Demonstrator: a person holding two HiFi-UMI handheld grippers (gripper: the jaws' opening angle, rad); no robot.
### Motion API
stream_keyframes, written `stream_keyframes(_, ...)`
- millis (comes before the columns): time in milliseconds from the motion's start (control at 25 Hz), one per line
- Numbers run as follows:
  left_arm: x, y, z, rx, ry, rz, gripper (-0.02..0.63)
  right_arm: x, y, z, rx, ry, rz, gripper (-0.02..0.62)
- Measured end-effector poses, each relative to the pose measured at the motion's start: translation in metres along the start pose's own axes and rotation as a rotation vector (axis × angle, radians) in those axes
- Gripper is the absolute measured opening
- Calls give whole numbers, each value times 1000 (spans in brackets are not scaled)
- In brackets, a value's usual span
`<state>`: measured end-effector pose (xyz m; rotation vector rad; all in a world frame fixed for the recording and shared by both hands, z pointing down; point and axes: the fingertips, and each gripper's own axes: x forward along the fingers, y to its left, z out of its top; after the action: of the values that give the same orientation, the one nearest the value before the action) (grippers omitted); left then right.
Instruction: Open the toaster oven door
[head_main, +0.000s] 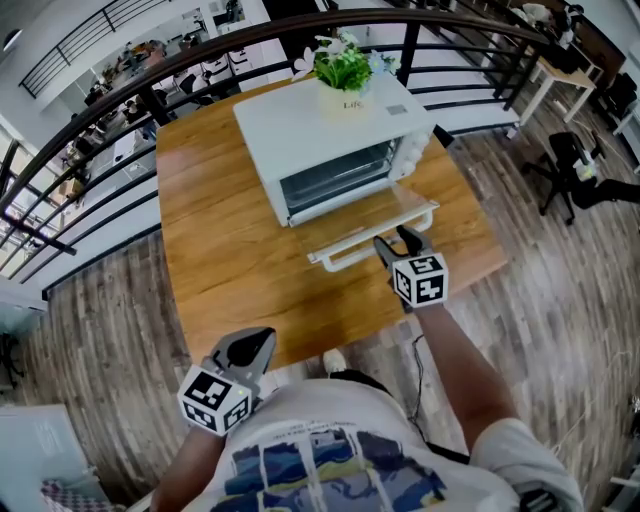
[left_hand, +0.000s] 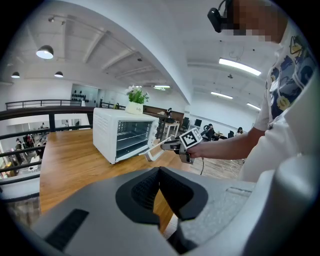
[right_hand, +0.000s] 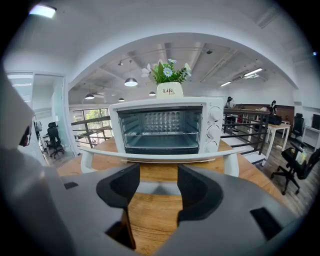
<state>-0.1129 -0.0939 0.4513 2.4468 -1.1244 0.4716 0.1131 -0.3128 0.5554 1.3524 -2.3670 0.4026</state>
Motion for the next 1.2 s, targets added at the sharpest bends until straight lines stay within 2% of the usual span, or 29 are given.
stream_keyframes(1200,4,-1,-2,0,13,2,3,4,-3,-48,3,75,-5,232)
